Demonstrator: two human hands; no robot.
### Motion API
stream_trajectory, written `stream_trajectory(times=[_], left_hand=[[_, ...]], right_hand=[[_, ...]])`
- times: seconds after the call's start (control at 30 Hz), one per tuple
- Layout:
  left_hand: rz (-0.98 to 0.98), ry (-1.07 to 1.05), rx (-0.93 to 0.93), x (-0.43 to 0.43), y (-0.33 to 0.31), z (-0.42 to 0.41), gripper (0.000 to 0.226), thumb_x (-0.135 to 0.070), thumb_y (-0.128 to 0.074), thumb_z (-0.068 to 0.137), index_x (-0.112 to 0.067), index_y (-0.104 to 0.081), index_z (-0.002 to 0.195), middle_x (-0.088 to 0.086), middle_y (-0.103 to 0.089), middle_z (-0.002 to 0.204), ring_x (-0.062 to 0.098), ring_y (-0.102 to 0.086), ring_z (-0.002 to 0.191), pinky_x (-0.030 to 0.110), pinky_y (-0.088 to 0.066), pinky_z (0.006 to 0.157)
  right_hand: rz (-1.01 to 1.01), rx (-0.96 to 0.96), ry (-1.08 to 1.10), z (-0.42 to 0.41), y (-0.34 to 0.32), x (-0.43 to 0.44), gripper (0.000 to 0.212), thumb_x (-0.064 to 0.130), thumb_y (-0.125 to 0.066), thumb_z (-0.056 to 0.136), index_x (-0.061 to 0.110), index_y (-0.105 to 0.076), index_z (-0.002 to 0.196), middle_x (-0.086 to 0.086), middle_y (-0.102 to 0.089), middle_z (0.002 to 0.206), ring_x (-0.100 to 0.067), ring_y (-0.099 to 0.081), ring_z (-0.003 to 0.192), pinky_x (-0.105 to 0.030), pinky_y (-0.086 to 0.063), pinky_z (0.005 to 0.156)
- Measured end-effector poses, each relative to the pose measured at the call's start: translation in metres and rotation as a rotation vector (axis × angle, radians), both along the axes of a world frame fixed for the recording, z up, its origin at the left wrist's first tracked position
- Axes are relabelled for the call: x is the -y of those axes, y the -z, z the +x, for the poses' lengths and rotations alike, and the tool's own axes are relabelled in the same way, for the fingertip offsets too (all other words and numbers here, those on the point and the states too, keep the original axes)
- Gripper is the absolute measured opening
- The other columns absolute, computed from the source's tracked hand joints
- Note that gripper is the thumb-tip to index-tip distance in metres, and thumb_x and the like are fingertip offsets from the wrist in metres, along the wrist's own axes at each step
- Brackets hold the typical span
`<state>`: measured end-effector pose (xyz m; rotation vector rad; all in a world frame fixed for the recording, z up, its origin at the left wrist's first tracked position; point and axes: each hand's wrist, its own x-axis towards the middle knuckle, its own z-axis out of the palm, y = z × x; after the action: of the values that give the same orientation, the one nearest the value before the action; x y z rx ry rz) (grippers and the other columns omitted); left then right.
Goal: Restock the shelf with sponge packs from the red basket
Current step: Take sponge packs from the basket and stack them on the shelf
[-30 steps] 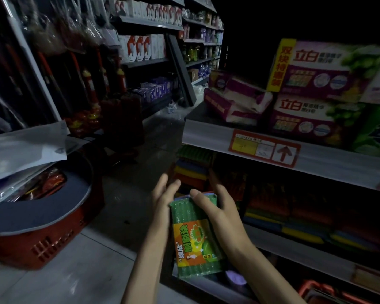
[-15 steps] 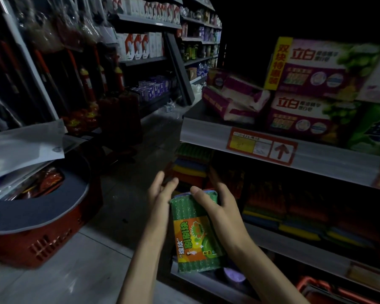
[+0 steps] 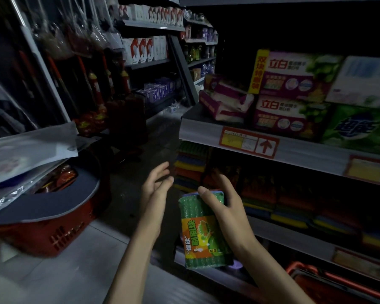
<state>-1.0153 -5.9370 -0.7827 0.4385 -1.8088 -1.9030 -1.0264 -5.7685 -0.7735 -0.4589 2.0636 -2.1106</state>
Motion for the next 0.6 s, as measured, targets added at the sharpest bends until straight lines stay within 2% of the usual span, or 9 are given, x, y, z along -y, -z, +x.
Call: stream_trajectory(times=[0.03,0.07,0.13,0.2,0.4,0.47,0.53,0.6], left_hand=[[-0.034,0.007,-0.004,-0.002,-0.006,0.008,0.039,-0.007,-0.056,0.1,-0.024,-0.062,0.135,-0.001,-0.065,0.13,0.015,-0.062,0.111,0.007,-0.046,0.073],[-0.058,0.023,-0.005,-0.005,-0.01,0.016,0.039,-0.006,-0.055,0.1,-0.022,-0.062,0.135,-0.002,-0.065,0.129,0.013,-0.062,0.108,0.003,-0.045,0.071],[-0.104,0.061,0.003,-0.014,-0.02,0.033,0.038,-0.005,-0.056,0.1,-0.021,-0.063,0.135,-0.001,-0.066,0.127,0.012,-0.062,0.108,0.0,-0.043,0.069],[-0.152,0.089,0.007,-0.026,-0.03,0.051,0.037,-0.006,-0.057,0.1,-0.023,-0.063,0.133,-0.001,-0.066,0.127,0.012,-0.062,0.109,0.0,-0.042,0.068],[-0.207,0.183,-0.006,-0.083,-0.062,0.123,0.035,-0.009,-0.058,0.1,-0.025,-0.064,0.13,-0.003,-0.067,0.124,0.011,-0.064,0.112,0.002,-0.043,0.07],[-0.211,0.241,0.006,-0.109,-0.07,0.148,0.031,-0.014,-0.058,0.101,-0.028,-0.065,0.128,-0.007,-0.068,0.122,0.005,-0.065,0.108,0.005,-0.046,0.071],[-0.22,0.305,0.046,-0.136,-0.074,0.171,0.028,-0.021,-0.058,0.101,-0.031,-0.066,0.126,-0.012,-0.069,0.119,0.001,-0.065,0.109,0.008,-0.049,0.076],[-0.205,0.36,0.105,-0.162,-0.073,0.189,0.026,-0.034,-0.059,0.099,-0.033,-0.068,0.123,-0.014,-0.073,0.114,0.004,-0.065,0.114,0.019,-0.055,0.087]], right_hand=[[0.005,-0.004,0.01,0.004,-0.001,-0.005,0.069,0.046,-0.072,0.088,0.04,-0.041,0.15,0.037,-0.05,0.135,0.021,-0.054,0.107,-0.011,-0.046,0.089],[0.016,-0.009,0.02,0.01,-0.004,-0.011,0.075,0.048,-0.072,0.088,0.04,-0.037,0.153,0.028,-0.046,0.143,0.019,-0.052,0.112,-0.014,-0.046,0.092],[0.028,-0.037,0.018,0.024,-0.013,-0.025,0.074,0.045,-0.072,0.089,0.042,-0.036,0.154,0.028,-0.046,0.14,0.026,-0.053,0.106,-0.006,-0.048,0.083],[0.057,-0.058,0.009,0.038,-0.021,-0.041,0.072,0.043,-0.071,0.091,0.043,-0.035,0.154,0.028,-0.046,0.137,0.036,-0.048,0.097,0.004,-0.043,0.073],[0.139,-0.126,-0.009,0.089,-0.047,-0.1,0.07,0.048,-0.07,0.091,0.042,-0.038,0.152,0.026,-0.045,0.143,0.036,-0.046,0.102,0.004,-0.042,0.075],[0.187,-0.154,-0.017,0.106,-0.056,-0.124,0.066,0.054,-0.068,0.091,0.042,-0.042,0.15,0.026,-0.047,0.144,0.026,-0.048,0.111,-0.004,-0.045,0.084],[0.239,-0.206,0.017,0.122,-0.063,-0.151,0.053,0.056,-0.067,0.091,0.039,-0.053,0.14,0.022,-0.055,0.138,0.012,-0.054,0.118,-0.019,-0.048,0.096],[0.263,-0.242,0.059,0.137,-0.07,-0.18,0.035,0.055,-0.068,0.092,0.036,-0.064,0.122,0.017,-0.065,0.122,0.004,-0.061,0.111,-0.026,-0.052,0.093]])
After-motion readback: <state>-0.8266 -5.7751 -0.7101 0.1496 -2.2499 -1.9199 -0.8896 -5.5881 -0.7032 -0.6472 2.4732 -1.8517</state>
